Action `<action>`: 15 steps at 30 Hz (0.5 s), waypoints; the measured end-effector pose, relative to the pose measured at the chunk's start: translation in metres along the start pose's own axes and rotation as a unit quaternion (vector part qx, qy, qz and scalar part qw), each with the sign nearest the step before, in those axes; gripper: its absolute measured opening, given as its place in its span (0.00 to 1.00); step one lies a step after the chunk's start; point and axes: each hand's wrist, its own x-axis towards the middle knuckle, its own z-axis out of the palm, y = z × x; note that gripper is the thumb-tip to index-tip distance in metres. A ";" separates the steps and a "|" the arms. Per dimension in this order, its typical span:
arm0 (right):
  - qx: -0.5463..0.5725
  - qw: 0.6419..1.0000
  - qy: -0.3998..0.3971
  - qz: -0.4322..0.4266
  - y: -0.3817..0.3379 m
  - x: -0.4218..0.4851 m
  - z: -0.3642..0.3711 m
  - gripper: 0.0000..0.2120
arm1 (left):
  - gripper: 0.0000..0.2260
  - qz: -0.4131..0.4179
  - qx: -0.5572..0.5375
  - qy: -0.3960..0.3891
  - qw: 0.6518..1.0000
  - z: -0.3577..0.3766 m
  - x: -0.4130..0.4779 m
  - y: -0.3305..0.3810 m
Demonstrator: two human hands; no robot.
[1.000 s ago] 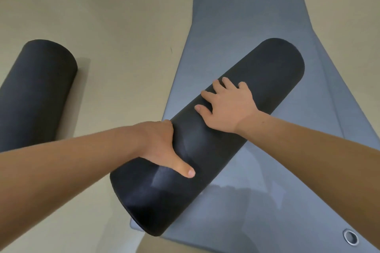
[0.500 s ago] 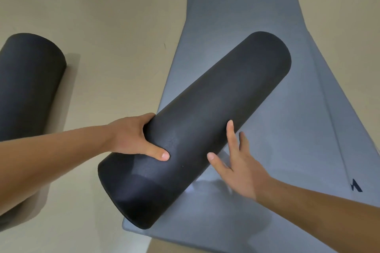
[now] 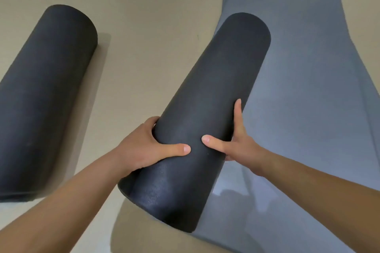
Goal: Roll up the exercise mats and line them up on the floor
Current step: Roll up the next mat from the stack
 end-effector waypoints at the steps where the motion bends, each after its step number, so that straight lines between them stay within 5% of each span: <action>1: -0.014 1.000 -0.018 -0.001 -0.009 0.008 0.007 0.65 | 0.42 -0.015 -0.037 0.018 0.999 -0.005 -0.005 -0.010; 8: -0.052 0.996 -0.046 -0.062 -0.051 0.059 0.082 0.63 | 0.39 -0.106 -0.165 0.063 0.979 -0.061 -0.017 -0.052; 11: -0.002 0.997 -0.037 -0.063 -0.051 0.065 0.118 0.62 | 0.45 -0.101 -0.189 0.118 0.970 -0.083 -0.022 -0.070; 15: 0.028 0.995 -0.089 -0.040 -0.047 0.067 0.149 0.58 | 0.54 -0.096 -0.056 0.235 0.966 -0.116 -0.034 -0.083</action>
